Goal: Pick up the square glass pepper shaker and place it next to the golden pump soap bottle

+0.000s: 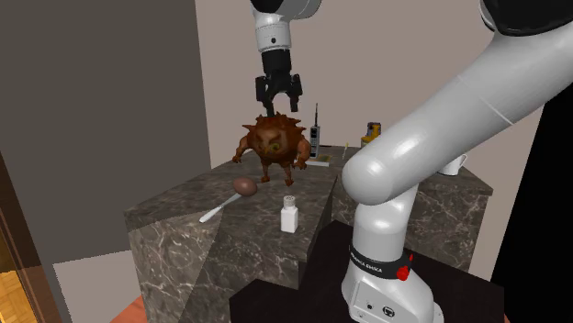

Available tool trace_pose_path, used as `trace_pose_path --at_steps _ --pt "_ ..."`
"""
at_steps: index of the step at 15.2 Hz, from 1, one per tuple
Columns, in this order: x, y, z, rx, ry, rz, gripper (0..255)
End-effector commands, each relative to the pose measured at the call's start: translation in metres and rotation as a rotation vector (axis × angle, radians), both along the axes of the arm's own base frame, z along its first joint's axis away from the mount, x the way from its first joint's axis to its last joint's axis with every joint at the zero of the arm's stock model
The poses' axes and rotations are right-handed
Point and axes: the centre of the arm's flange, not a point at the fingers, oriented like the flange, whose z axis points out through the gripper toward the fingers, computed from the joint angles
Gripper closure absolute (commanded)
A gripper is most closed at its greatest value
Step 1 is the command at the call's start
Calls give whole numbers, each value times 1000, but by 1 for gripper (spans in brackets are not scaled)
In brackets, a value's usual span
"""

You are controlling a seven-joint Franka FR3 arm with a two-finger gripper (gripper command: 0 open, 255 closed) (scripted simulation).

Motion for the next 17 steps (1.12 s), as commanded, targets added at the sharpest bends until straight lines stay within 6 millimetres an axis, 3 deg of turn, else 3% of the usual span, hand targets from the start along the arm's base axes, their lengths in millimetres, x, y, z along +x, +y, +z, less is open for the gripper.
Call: trace_pose_path --at_steps 1,17 --pt "0 0 0 0 0 0 0" --pt "-70 47 -185 106 56 -30 0"
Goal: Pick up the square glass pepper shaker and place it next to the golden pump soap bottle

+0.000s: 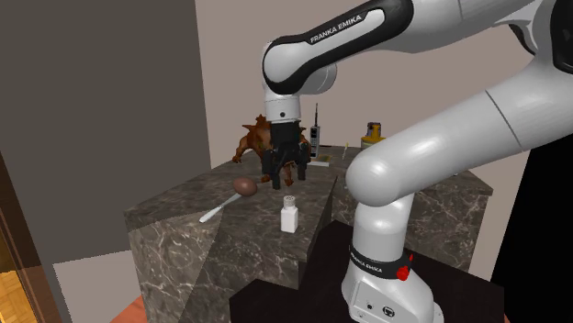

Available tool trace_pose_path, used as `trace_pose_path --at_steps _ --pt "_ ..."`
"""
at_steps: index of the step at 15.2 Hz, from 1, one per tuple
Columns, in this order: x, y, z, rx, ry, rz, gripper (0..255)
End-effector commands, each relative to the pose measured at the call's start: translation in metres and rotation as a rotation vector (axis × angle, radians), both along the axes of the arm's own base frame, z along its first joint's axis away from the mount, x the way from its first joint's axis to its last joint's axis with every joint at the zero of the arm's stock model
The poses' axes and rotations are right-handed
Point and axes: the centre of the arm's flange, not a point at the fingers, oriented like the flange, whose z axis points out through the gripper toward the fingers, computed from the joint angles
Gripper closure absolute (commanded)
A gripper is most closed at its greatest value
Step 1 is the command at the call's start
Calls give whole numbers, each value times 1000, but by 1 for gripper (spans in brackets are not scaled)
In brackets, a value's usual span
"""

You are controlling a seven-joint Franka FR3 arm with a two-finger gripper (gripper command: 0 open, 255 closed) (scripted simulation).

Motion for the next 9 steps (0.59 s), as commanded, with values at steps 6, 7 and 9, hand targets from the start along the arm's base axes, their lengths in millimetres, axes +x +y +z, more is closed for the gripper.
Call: trace_pose_path --at_steps 6,7,9 --pt "-7 6 -42 7 2 -3 0" --pt "-8 6 -47 7 2 -3 0" --pt "-8 6 -50 7 2 -3 0"
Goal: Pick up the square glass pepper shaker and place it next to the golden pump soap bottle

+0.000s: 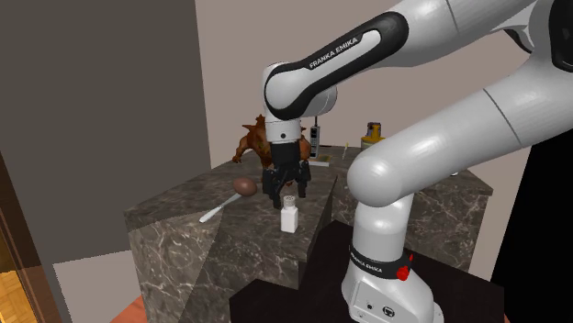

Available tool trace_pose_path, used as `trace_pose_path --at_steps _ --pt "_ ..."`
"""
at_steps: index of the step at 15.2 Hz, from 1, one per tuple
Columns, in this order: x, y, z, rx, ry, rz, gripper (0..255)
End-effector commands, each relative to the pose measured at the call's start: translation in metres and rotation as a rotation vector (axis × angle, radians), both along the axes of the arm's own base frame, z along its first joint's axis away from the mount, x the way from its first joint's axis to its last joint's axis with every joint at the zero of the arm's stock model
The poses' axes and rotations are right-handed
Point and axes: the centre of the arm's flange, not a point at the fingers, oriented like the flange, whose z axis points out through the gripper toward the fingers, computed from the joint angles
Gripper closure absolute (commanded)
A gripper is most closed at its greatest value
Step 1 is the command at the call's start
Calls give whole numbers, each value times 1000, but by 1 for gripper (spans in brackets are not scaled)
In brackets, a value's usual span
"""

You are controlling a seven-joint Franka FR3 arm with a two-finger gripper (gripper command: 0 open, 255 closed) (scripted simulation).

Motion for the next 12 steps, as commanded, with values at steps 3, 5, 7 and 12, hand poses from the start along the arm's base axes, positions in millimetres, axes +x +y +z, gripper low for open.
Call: trace_pose_path --at_steps 3,5,7,12 --pt "-1 0 -2 0 -1 0 0" --pt "-1 0 -2 0 -1 0 0" --pt "-1 0 -2 0 -1 0 0" --pt "-1 0 -2 0 -1 0 255"
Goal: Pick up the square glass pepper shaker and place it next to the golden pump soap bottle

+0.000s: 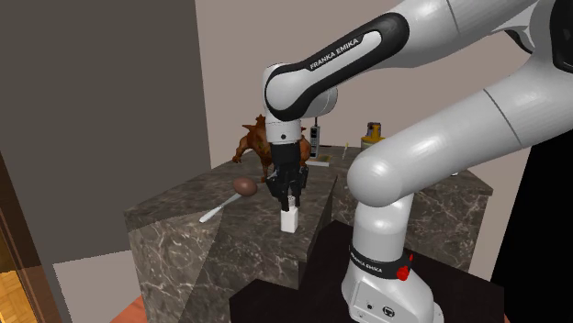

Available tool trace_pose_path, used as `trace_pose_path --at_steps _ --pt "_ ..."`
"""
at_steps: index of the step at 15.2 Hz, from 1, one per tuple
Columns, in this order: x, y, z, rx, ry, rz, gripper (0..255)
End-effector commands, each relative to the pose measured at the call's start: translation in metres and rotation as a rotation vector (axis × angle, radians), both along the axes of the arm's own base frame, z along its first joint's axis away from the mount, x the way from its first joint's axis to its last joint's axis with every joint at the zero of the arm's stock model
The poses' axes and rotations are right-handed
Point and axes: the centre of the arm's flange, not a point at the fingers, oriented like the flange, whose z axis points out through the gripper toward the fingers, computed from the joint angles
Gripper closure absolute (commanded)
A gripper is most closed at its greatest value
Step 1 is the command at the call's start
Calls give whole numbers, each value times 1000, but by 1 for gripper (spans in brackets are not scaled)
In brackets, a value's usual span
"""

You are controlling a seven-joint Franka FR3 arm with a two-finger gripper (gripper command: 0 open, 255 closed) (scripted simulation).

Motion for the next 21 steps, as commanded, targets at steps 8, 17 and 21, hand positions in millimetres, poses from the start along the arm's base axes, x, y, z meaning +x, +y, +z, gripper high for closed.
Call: trace_pose_path --at_steps 8,17,21 --pt "0 0 16 0 0 0 255" --pt "0 0 63 0 0 0 255" --pt "0 0 84 0 0 0 255"
